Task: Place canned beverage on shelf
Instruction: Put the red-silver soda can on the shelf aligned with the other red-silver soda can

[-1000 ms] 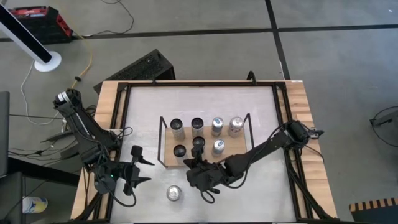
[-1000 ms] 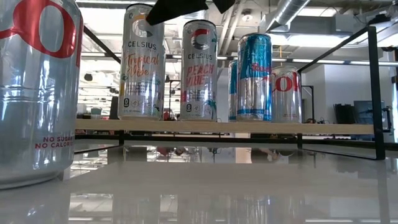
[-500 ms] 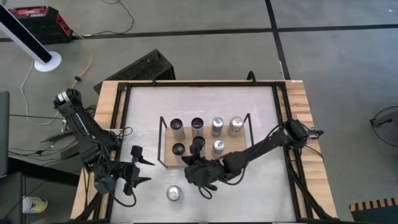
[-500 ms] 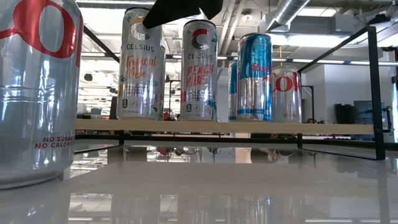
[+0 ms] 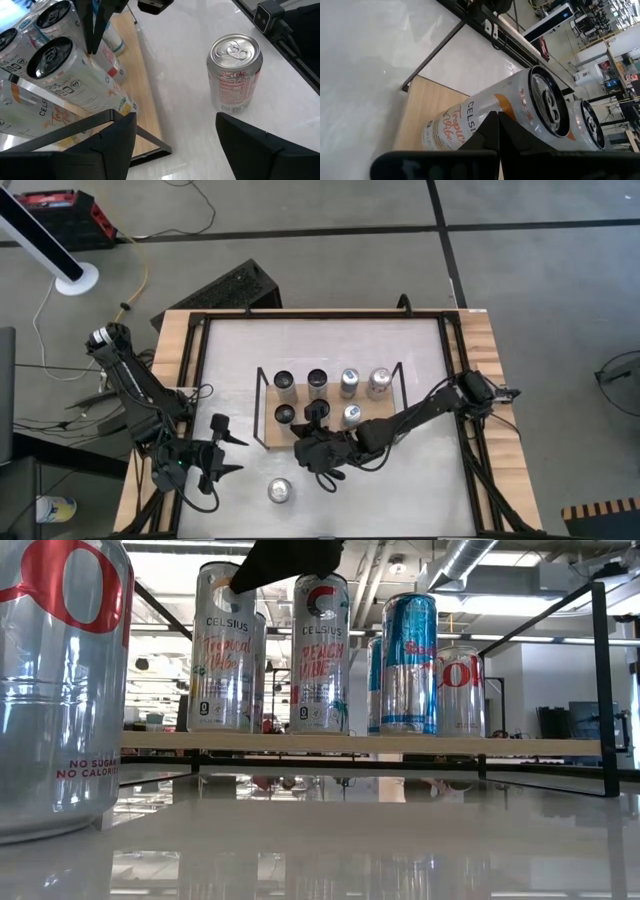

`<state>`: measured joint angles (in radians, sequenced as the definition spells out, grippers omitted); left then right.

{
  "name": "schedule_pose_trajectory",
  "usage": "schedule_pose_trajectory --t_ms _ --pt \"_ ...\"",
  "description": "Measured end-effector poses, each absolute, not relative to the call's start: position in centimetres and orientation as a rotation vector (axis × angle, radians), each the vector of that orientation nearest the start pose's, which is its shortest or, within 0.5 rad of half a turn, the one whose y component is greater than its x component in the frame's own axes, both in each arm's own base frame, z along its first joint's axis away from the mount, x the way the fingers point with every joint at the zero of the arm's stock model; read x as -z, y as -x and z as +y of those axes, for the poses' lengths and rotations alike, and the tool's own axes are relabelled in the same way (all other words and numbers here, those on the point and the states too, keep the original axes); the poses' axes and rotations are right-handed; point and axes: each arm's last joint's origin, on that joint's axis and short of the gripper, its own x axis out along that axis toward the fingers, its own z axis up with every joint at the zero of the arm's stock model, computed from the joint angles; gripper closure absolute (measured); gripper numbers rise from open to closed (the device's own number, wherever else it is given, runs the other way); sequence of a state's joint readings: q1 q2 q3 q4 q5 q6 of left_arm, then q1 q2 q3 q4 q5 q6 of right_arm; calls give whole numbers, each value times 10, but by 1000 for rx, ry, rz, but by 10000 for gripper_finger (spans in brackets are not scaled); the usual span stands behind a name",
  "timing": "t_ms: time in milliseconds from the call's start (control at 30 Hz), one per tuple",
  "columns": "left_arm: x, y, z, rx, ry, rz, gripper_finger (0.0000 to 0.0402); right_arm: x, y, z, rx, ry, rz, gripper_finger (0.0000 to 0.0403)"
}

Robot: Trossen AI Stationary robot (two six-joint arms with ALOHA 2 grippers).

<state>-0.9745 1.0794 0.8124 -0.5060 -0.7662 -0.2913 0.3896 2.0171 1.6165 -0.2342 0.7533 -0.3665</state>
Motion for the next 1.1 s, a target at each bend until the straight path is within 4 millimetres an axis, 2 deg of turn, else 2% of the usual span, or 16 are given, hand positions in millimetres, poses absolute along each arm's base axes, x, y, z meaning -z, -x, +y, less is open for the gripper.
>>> schedule_pose_trajectory --t_ms 133,333,433,567,667,833,900,1100 --pt "-268 -135 -163 122 -308 517 145 -255 -423 165 226 703 581 385" --pt "-267 -135 -163 122 -314 522 145 -300 -407 199 123 645 454 380" --pt "-267 -135 -163 122 -314 522 145 -309 -404 214 4 583 415 373" --pt "-267 -135 -163 122 -314 522 145 -311 -407 220 -268 428 349 367" --pt "-267 -135 -163 121 -313 522 145 -305 -418 216 -384 332 319 362" --pt "-267 -135 -163 120 -305 520 145 -294 -434 204 -452 283 308 340" --pt "-267 -135 -163 120 -306 520 145 -289 -435 203 -486 281 329 327" --pt "-268 -135 -163 112 -302 512 145 -277 -439 206 -506 288 343 262"
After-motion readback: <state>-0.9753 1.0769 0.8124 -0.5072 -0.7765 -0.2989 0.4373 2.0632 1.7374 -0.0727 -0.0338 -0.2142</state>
